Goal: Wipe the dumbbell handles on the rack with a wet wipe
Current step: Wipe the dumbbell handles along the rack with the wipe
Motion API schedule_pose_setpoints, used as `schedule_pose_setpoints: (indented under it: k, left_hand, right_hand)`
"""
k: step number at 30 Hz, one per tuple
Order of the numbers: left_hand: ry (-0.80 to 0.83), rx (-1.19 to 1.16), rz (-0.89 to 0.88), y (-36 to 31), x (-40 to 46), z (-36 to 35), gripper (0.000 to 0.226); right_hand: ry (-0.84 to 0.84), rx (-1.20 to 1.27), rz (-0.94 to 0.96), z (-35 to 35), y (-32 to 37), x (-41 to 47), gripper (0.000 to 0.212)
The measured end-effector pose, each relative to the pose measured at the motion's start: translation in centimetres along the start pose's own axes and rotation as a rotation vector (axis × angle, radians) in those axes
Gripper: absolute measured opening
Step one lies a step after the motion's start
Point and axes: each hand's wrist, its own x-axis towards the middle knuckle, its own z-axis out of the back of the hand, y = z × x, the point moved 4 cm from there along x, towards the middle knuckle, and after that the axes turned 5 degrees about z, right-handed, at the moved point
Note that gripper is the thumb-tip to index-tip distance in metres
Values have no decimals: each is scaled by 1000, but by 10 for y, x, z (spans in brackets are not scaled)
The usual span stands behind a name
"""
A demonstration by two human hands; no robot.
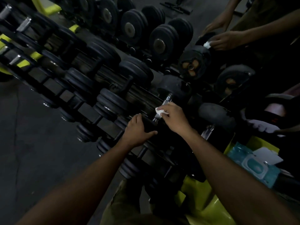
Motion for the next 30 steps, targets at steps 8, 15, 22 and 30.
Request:
schedule_pose_setpoints:
  k: [8,15,22,30]
  left_hand:
    - [197,-111,-79,19,23,-5,137]
    - [253,-89,-115,28,31,-7,141]
    - [240,-50,-100,29,32,-7,145]
    - [259,-7,-101,29,34,-6,147]
  right_hand:
    - [423,-428,42,-29,-9,24,26]
    - [505,-479,21,-44,-2,33,25]
    - [197,-635,-171,-32,3,41,22]
    - [312,-603,-95,-37,-4,42,22]
